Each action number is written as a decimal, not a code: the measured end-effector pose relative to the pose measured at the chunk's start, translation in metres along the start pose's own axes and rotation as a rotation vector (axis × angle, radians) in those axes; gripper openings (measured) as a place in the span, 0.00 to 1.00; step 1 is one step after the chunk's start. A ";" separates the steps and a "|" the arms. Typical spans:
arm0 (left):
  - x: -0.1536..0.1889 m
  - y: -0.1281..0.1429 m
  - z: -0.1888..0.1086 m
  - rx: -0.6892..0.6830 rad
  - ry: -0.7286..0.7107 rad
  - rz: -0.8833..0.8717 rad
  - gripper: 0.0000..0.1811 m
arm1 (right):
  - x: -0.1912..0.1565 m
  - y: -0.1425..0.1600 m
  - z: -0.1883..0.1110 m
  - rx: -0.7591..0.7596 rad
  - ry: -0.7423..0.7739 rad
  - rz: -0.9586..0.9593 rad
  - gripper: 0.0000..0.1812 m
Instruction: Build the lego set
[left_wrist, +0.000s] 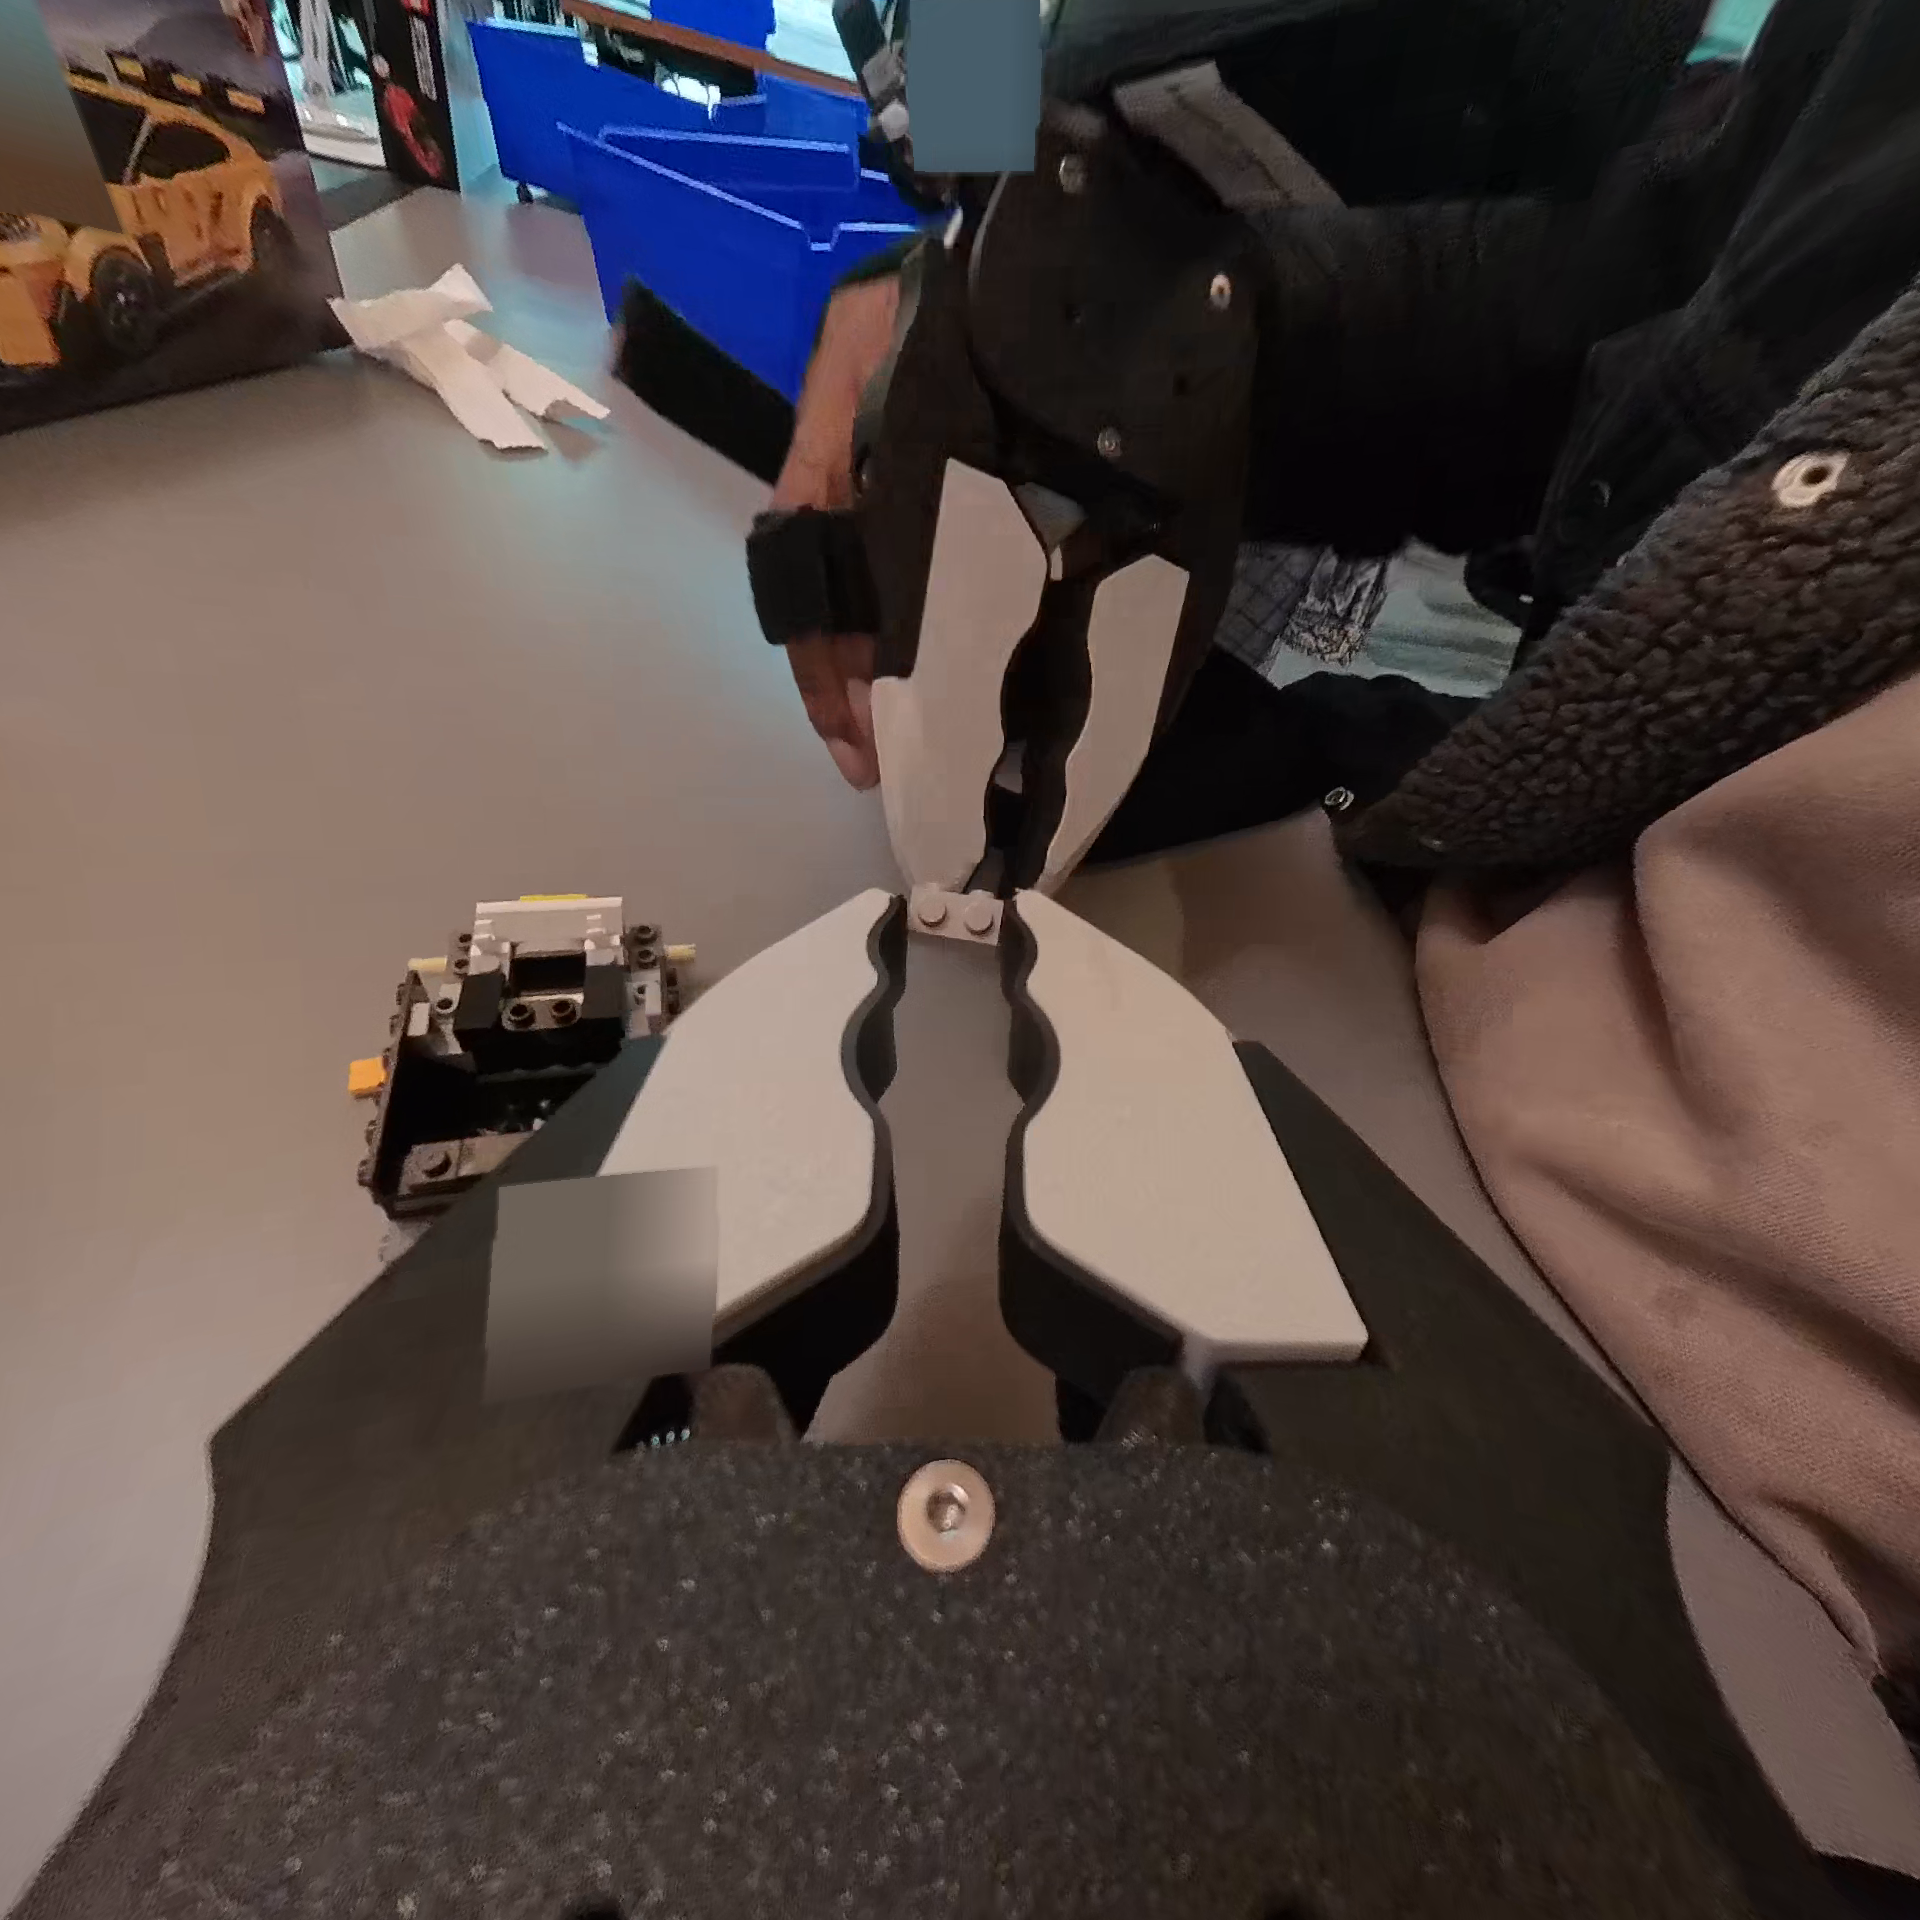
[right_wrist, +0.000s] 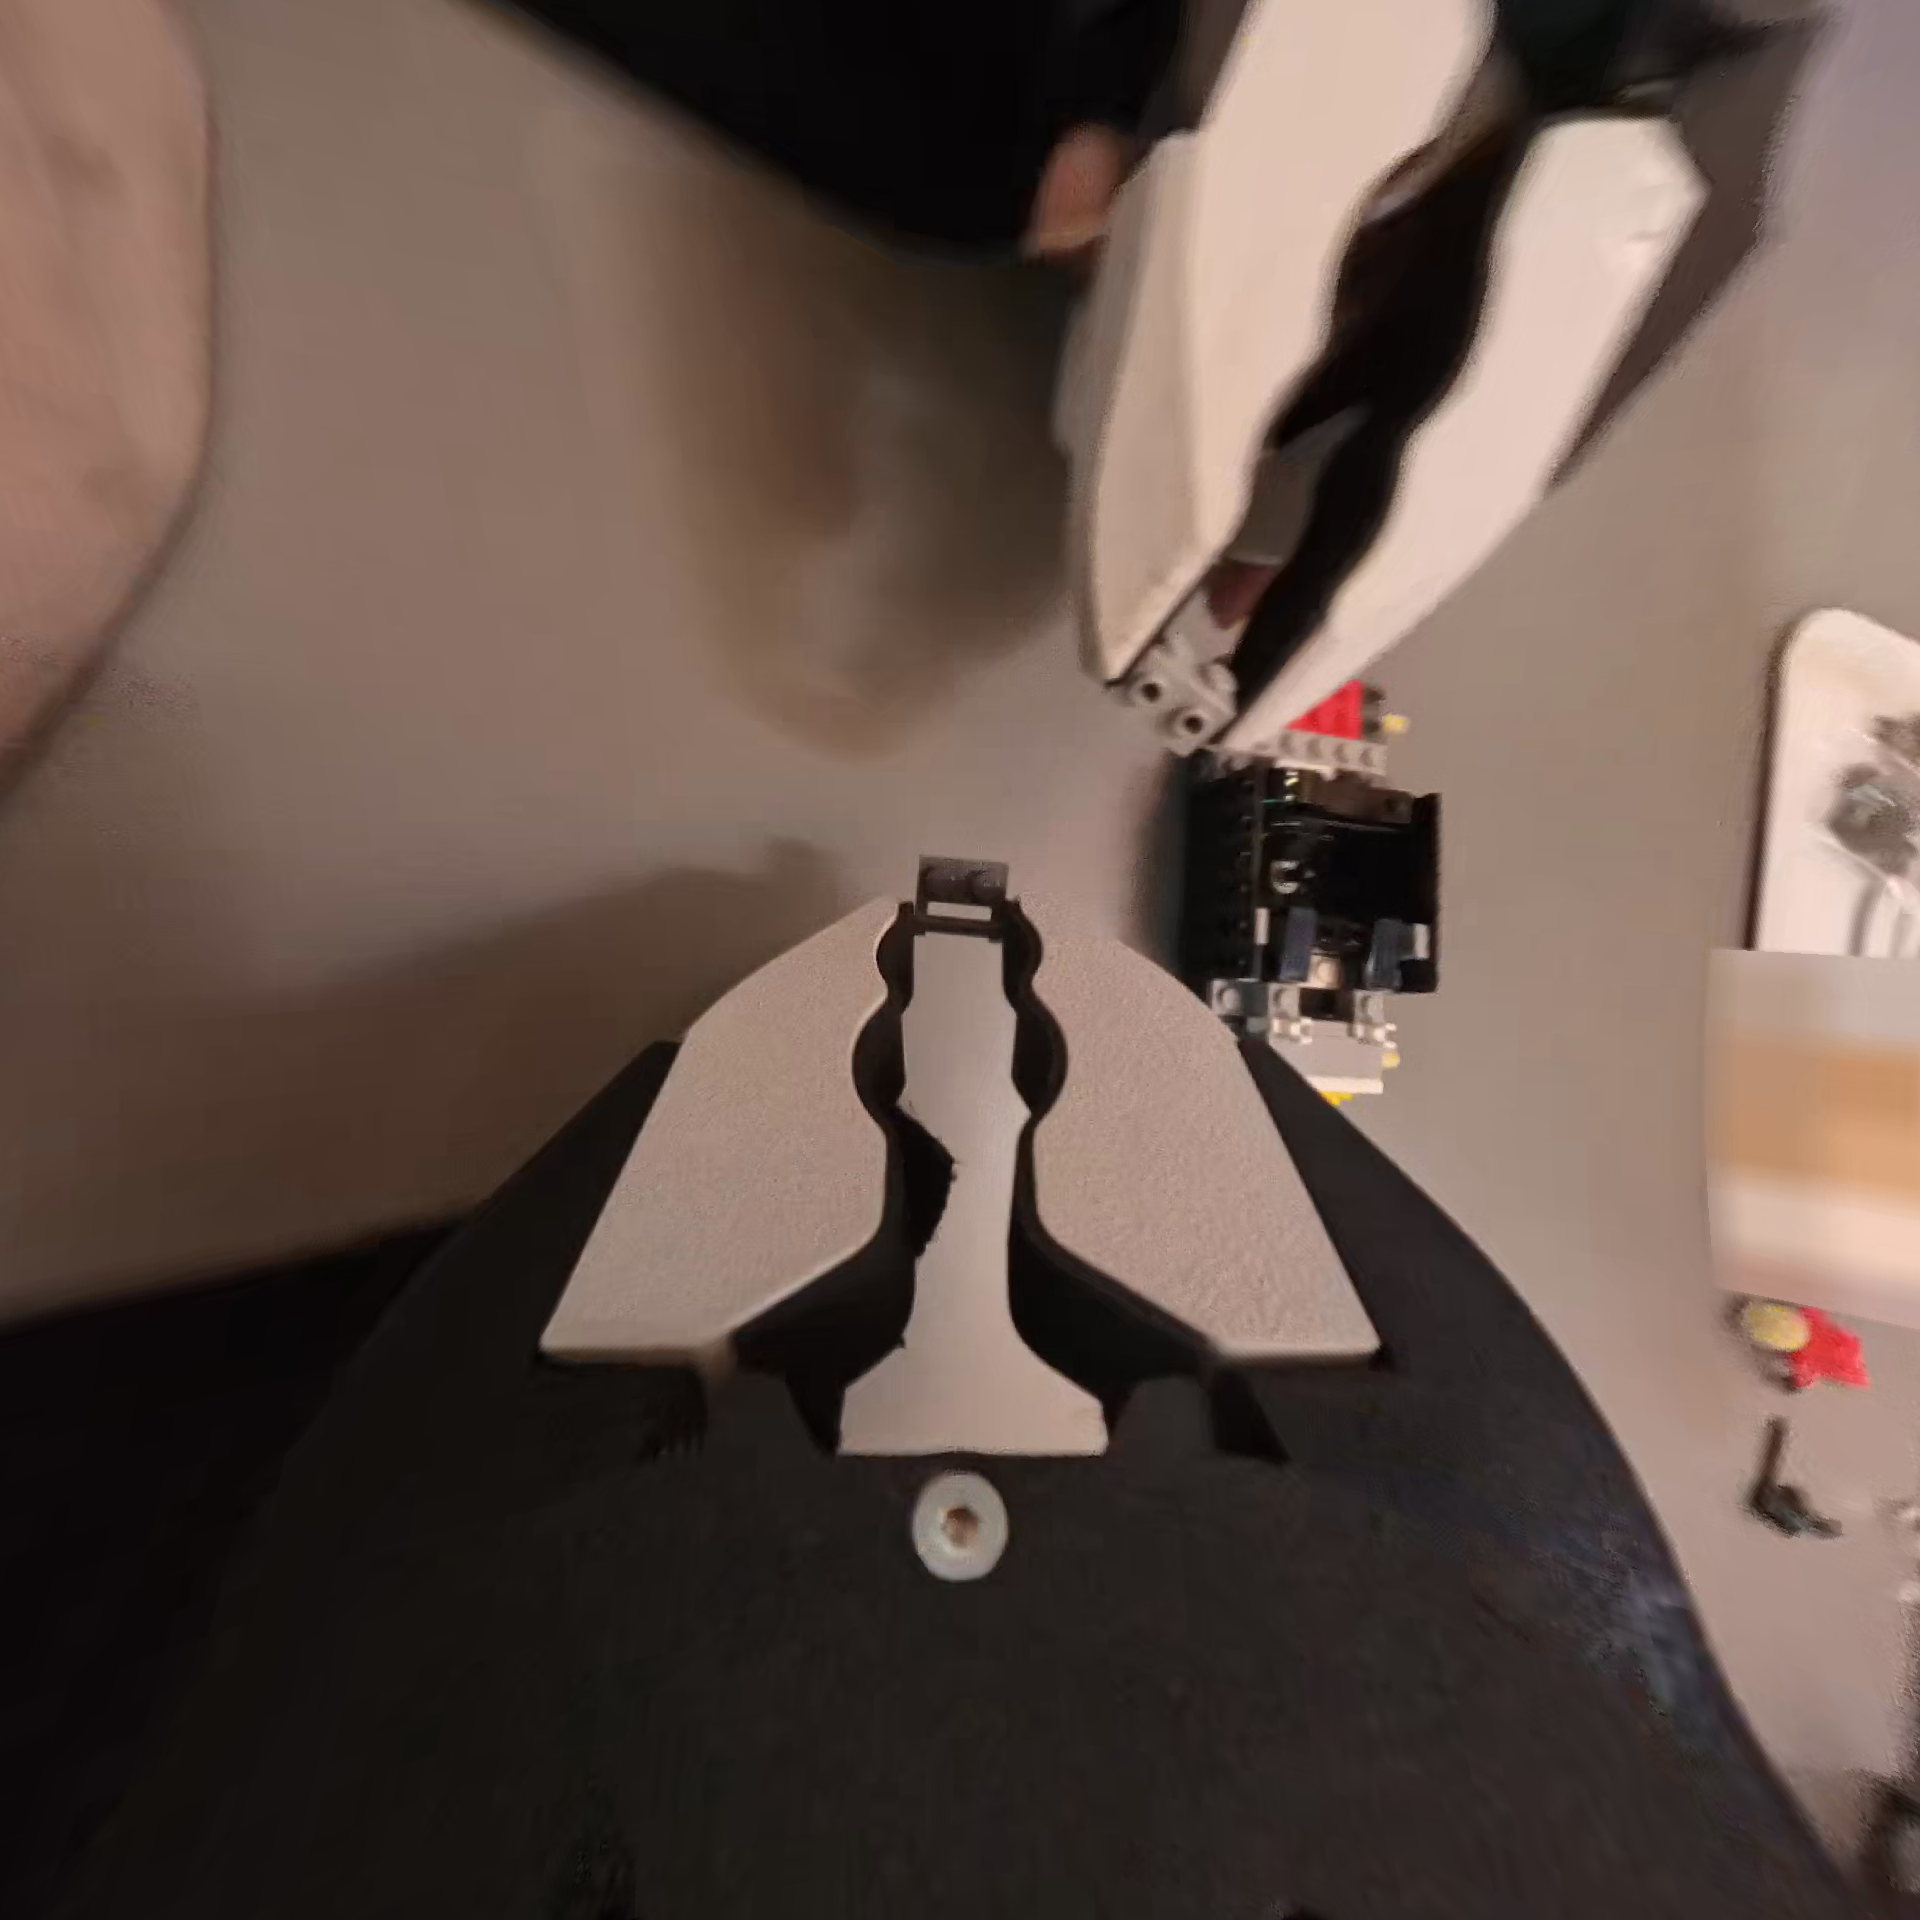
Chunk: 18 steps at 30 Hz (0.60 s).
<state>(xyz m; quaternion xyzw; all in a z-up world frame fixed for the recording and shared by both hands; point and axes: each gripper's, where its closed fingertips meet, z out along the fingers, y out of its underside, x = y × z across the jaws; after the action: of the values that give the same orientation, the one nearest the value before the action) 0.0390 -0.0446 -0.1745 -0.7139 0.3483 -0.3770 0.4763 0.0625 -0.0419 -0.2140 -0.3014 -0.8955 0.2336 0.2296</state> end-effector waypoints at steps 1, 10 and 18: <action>0.000 0.002 0.001 -0.014 0.000 0.001 0.09 | -0.003 0.006 0.002 -0.067 -0.046 -0.067 0.09; 0.001 0.018 0.005 -0.101 0.017 -0.006 0.09 | -0.017 0.033 0.015 -0.405 -0.390 -0.534 0.11; -0.002 0.016 0.003 -0.088 -0.004 -0.001 0.09 | 0.001 0.022 0.004 -0.222 -0.170 -0.042 0.21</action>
<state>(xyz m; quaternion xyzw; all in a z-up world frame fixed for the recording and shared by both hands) 0.0383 -0.0462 -0.1904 -0.7352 0.3630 -0.3602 0.4449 0.0686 -0.0265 -0.2294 -0.2855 -0.9381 0.1528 0.1230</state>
